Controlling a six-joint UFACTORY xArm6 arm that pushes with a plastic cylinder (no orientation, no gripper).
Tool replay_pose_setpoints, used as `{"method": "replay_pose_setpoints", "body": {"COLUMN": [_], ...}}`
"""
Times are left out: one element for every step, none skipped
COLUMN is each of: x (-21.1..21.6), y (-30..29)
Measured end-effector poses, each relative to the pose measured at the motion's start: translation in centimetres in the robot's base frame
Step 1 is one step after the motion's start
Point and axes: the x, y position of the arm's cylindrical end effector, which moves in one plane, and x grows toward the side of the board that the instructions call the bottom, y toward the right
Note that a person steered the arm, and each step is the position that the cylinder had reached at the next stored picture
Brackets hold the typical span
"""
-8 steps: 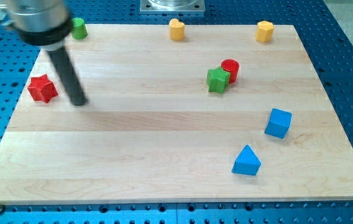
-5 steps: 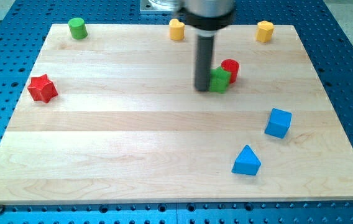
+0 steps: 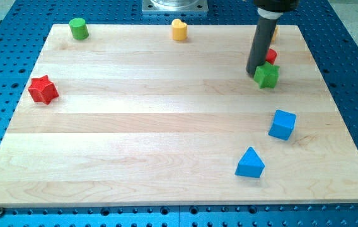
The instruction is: Move the green star towards the center right side of the board
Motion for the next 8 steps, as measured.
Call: {"method": "replay_pose_setpoints", "body": {"x": [1.8,2.6,4.2,4.4,3.2,1.9,1.7,1.5], "y": [1.1,-2.8,-0.9,2.1,-0.2,-3.2,-3.5,-3.6]}}
